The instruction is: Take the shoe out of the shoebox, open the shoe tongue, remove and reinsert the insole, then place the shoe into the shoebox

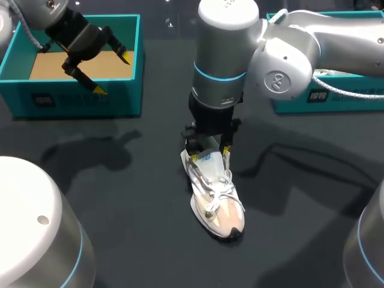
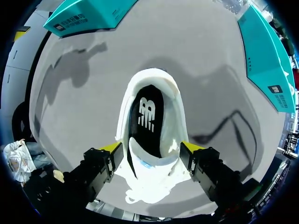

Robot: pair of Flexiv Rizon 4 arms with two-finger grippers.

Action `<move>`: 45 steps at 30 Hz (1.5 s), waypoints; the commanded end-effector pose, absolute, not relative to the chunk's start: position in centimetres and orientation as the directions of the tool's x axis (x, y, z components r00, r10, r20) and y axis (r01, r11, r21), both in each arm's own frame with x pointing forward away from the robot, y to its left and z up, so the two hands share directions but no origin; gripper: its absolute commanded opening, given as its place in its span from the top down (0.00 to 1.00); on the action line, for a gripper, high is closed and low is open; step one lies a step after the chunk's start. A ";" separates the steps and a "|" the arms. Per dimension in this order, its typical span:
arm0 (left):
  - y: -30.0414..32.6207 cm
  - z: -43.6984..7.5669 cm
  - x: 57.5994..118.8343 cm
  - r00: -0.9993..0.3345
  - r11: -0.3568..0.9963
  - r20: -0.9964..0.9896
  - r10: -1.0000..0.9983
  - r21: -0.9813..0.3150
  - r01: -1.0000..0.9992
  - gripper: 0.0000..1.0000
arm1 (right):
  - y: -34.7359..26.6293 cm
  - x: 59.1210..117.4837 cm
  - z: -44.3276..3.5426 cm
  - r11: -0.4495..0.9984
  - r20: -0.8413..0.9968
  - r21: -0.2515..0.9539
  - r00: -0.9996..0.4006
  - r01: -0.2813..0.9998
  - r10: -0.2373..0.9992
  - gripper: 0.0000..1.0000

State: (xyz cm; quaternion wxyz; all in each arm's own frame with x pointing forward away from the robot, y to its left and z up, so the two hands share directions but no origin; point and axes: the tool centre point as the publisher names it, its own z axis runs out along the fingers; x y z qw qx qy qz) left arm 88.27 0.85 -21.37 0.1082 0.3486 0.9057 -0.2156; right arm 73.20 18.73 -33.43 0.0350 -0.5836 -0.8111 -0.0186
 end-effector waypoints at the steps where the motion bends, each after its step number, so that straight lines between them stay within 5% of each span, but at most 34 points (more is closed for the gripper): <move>1: 0.9 -21.4 88.3 -0.733 0.665 -0.345 0.586 -0.313 0.678 0.00 | 18.9 72.7 -33.2 0.308 0.063 0.000 -0.308 0.951 0.949 0.15; 5: 0.9 -21.4 88.3 -0.733 0.665 -0.345 0.586 -0.313 0.678 0.00 | 18.6 72.4 -33.1 0.294 0.054 0.013 -0.295 0.956 0.954 0.20; 9: 0.9 -21.4 88.3 -0.733 0.665 -0.345 0.586 -0.313 0.678 0.00 | 18.5 72.3 -33.1 0.283 0.049 0.020 -0.284 0.959 0.958 0.51; 20: 0.9 -21.4 88.3 -0.733 0.665 -0.345 0.586 -0.313 0.678 0.00 | 18.3 71.9 -32.8 0.271 0.039 0.017 -0.271 0.963 0.962 0.32; 45: 0.9 -21.4 88.3 -0.733 0.665 -0.345 0.586 -0.313 0.678 0.00 | 18.0 66.6 -30.6 0.203 -0.007 -0.031 -0.204 0.979 0.979 0.56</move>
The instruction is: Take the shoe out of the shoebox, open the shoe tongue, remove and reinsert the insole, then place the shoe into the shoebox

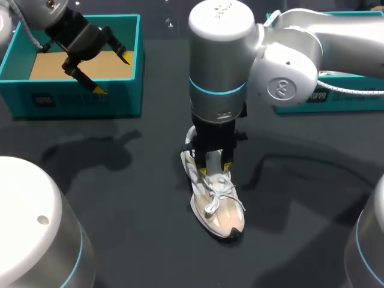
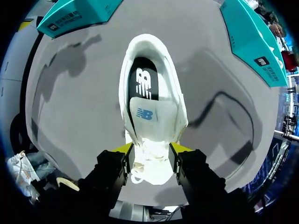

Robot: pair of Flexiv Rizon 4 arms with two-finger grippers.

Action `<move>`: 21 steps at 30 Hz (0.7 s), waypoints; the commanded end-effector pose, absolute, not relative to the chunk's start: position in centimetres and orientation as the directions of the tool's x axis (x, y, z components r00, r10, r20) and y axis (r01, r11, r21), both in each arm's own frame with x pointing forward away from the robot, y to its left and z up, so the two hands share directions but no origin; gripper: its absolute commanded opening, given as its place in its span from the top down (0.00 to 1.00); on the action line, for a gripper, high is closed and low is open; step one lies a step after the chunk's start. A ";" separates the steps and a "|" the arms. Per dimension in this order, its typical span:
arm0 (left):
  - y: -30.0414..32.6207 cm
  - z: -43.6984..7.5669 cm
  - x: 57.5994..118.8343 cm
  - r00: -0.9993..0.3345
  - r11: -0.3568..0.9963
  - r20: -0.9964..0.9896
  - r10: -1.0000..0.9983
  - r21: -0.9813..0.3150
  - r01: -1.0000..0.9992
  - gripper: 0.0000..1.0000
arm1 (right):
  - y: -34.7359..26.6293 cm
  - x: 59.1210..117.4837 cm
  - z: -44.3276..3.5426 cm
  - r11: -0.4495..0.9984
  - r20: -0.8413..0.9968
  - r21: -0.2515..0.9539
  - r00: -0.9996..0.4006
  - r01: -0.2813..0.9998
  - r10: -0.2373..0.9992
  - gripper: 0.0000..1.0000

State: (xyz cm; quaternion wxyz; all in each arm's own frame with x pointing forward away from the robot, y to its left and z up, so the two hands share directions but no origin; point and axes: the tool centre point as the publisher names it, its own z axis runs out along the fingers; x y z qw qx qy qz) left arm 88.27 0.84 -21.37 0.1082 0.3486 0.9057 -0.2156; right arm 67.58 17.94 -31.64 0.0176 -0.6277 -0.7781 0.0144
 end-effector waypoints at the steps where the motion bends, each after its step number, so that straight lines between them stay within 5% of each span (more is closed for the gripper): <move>1: 0.9 -21.4 88.3 -0.733 0.665 -0.345 0.586 -0.313 0.678 0.00 | 18.0 66.4 -30.4 0.200 -0.013 -0.033 -0.200 0.979 0.980 0.56; 5: 0.9 -21.4 88.3 -0.733 0.665 -0.345 0.586 -0.313 0.678 0.00 | 18.0 66.1 -29.9 0.195 -0.027 -0.032 -0.196 0.980 0.980 0.65; 7: 0.9 -21.4 88.3 -0.733 0.665 -0.345 0.586 -0.313 0.678 0.00 | 17.9 66.3 -29.8 0.198 -0.034 -0.032 -0.199 0.980 0.979 0.82; 21: 0.9 -21.4 88.3 -0.733 0.665 -0.345 0.586 -0.313 0.678 0.00 | 17.2 69.5 -31.0 0.264 -0.036 -0.024 -0.265 0.964 0.964 0.83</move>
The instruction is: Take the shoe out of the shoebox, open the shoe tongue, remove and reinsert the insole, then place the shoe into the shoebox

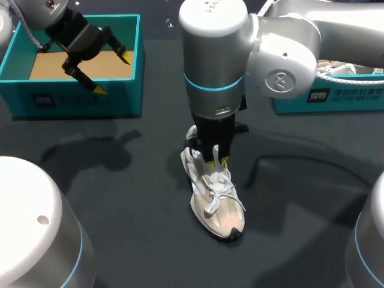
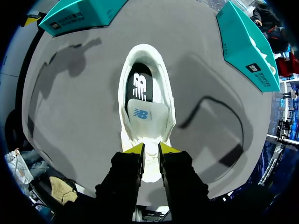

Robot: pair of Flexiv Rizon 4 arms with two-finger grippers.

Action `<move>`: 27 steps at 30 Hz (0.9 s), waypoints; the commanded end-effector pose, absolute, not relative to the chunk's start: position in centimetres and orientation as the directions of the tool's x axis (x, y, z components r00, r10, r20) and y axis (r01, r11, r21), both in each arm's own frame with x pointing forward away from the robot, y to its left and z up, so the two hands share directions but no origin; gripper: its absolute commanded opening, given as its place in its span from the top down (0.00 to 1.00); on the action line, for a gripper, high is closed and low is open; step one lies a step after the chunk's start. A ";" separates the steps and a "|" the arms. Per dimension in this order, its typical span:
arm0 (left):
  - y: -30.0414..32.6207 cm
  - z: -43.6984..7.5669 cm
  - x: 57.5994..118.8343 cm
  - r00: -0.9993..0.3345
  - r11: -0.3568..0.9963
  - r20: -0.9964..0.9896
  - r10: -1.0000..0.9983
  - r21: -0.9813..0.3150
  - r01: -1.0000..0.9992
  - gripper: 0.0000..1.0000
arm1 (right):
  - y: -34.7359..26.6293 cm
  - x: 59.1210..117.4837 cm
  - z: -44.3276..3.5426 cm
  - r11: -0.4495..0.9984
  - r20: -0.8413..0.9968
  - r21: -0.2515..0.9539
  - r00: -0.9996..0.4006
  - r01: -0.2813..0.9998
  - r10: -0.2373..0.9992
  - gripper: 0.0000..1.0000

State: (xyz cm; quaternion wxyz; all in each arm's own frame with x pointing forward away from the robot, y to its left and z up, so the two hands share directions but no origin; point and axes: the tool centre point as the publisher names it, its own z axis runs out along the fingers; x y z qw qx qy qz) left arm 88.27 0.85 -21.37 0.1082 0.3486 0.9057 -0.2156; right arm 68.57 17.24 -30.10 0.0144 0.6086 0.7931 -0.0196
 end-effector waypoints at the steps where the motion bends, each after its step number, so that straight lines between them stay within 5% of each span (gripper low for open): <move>1: 0.9 -21.4 88.3 -0.733 0.665 -0.345 0.586 -0.313 0.678 0.00 | 17.1 69.8 -31.3 0.269 -0.033 -0.026 -0.270 0.963 0.962 0.83; 17: 0.9 -21.4 88.3 -0.733 0.665 -0.345 0.586 -0.313 0.678 0.00 | 17.1 73.6 -35.3 0.387 0.067 -0.029 -0.385 0.922 0.921 0.83; 27: 0.9 -21.4 88.3 -0.733 0.665 -0.345 0.586 -0.313 0.678 0.00 | 17.4 73.1 -30.8 0.427 -0.046 -0.009 -0.427 0.904 0.903 0.81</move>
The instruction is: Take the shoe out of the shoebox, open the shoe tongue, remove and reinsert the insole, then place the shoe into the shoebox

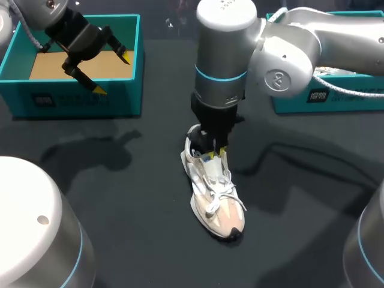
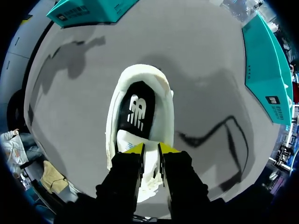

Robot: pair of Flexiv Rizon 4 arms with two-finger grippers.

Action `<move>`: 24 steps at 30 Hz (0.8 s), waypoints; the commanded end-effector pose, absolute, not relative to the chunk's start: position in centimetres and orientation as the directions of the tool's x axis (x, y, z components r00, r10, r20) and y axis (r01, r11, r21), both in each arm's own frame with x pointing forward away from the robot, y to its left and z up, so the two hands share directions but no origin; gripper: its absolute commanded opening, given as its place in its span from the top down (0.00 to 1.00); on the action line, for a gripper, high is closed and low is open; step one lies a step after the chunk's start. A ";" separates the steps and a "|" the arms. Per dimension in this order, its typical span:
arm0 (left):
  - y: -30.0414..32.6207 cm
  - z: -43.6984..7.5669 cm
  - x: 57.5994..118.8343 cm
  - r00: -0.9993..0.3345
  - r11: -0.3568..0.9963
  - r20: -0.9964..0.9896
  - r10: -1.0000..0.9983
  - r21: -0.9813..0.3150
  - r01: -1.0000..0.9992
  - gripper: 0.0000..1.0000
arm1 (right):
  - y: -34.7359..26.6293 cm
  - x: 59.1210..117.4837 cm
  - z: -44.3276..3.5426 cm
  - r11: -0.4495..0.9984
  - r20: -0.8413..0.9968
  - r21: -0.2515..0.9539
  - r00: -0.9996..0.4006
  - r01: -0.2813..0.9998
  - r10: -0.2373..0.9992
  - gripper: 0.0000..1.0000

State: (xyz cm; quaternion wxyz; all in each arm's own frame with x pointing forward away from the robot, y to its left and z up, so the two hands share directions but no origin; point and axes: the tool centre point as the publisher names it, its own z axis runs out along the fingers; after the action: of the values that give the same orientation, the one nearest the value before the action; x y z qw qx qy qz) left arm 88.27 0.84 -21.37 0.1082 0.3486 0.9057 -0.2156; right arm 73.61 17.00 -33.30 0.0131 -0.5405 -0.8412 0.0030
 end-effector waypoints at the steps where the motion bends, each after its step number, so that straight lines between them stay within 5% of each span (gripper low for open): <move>1: 0.9 -21.4 88.3 -0.733 0.665 -0.345 0.586 -0.313 0.678 0.00 | 17.4 73.1 -30.4 0.433 -0.054 -0.006 -0.433 0.901 0.900 0.81; 9: 0.9 -21.4 88.3 -0.733 0.665 -0.345 0.586 -0.313 0.678 0.00 | 17.4 74.8 -28.4 0.608 -0.076 0.005 -0.606 0.794 0.792 0.72; 15: 0.9 -21.4 88.3 -0.733 0.665 -0.345 0.586 -0.313 0.678 0.00 | 17.1 76.0 -26.6 0.826 -0.088 0.071 -0.822 0.559 0.563 0.50; 16: 0.9 -21.4 88.3 -0.733 0.665 -0.345 0.586 -0.313 0.678 0.00 | 17.2 76.2 -26.4 0.876 -0.088 0.062 -0.872 0.478 0.482 0.30; 17: 0.9 -21.4 88.3 -0.733 0.665 -0.345 0.586 -0.313 0.678 0.00 | 17.5 76.3 -26.2 0.920 -0.090 0.046 -0.915 0.390 0.392 0.00; 18: 0.9 -21.4 88.3 -0.733 0.665 -0.345 0.586 -0.313 0.678 0.00 | 17.8 76.5 -26.1 0.949 -0.095 0.020 -0.944 0.315 0.315 0.00; 24: 0.9 -21.4 88.3 -0.733 0.665 -0.345 0.586 -0.313 0.678 0.00 | 17.8 76.5 -26.1 0.949 -0.095 0.020 -0.944 0.315 0.315 0.00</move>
State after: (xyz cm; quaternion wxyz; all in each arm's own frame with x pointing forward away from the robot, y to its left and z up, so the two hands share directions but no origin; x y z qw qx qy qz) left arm 88.27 0.85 -21.37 0.1082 0.3486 0.9057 -0.2156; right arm 76.38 17.84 -26.03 -0.0497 -0.2360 -0.9705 -0.0042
